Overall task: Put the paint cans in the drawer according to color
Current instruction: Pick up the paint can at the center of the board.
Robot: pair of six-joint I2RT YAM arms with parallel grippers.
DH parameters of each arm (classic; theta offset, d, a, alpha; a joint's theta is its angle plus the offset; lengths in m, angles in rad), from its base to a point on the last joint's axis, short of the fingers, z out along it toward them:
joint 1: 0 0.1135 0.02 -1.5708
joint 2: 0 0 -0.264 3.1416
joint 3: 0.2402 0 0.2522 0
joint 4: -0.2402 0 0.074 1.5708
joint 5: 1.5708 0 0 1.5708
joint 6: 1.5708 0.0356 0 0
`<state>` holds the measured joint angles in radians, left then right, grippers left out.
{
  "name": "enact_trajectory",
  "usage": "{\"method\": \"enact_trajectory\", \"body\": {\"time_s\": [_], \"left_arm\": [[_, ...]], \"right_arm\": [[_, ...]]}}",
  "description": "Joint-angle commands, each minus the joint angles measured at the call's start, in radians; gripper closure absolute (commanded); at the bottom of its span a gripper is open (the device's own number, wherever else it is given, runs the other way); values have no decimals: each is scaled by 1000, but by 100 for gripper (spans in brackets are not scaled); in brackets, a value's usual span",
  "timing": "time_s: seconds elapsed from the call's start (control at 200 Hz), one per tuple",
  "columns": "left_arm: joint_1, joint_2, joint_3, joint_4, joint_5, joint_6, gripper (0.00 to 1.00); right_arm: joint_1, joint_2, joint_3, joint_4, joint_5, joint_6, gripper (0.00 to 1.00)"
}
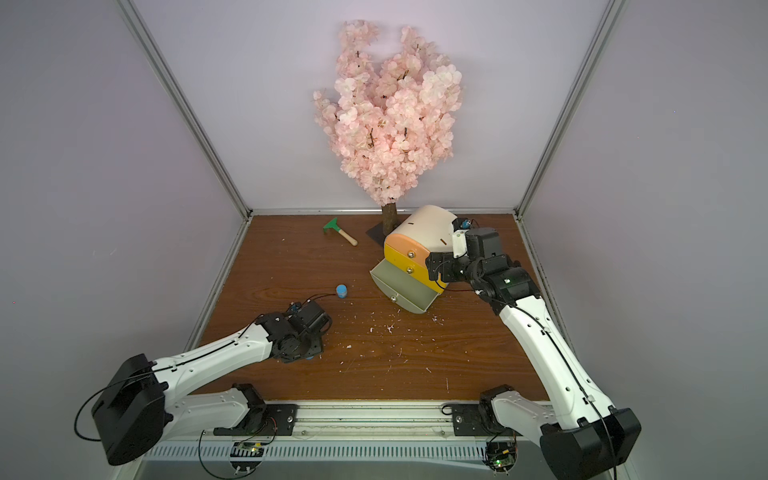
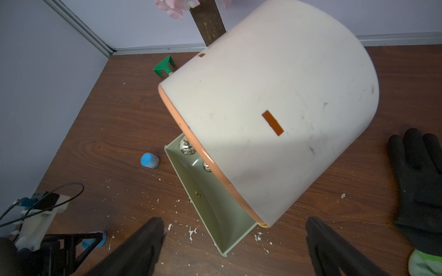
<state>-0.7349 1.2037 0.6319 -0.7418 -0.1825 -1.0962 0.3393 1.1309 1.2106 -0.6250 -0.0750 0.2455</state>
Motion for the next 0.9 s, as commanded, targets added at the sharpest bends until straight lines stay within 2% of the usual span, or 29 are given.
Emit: {"method": "enact_trajectory", "body": {"time_s": [0.0, 0.145, 0.335, 0.395, 0.465, 0.636, 0.796, 0.896], "left_arm": [[8, 11, -18, -26, 4, -29, 40], [8, 19, -15, -27, -11, -29, 47], [8, 4, 11, -27, -25, 20, 69], [8, -7, 32, -28, -36, 61, 73], [8, -19, 75, -25, -50, 135, 73], [9, 17, 262, -22, -102, 411, 68], [9, 180, 499, -22, -99, 621, 68], [8, 289, 645, -10, -83, 711, 69]], "right_arm": [[7, -29, 3, 26, 25, 7, 1], [6, -29, -3, 29, 22, 9, 1], [8, -25, -6, 33, 18, 13, 1], [8, -25, -9, 37, 13, 18, 1], [12, -27, -14, 44, 7, 24, 1], [23, -37, -30, 53, 19, 30, 1], [23, -56, -47, 48, 100, 28, 1], [22, -80, -57, 45, 151, 34, 1]]}}
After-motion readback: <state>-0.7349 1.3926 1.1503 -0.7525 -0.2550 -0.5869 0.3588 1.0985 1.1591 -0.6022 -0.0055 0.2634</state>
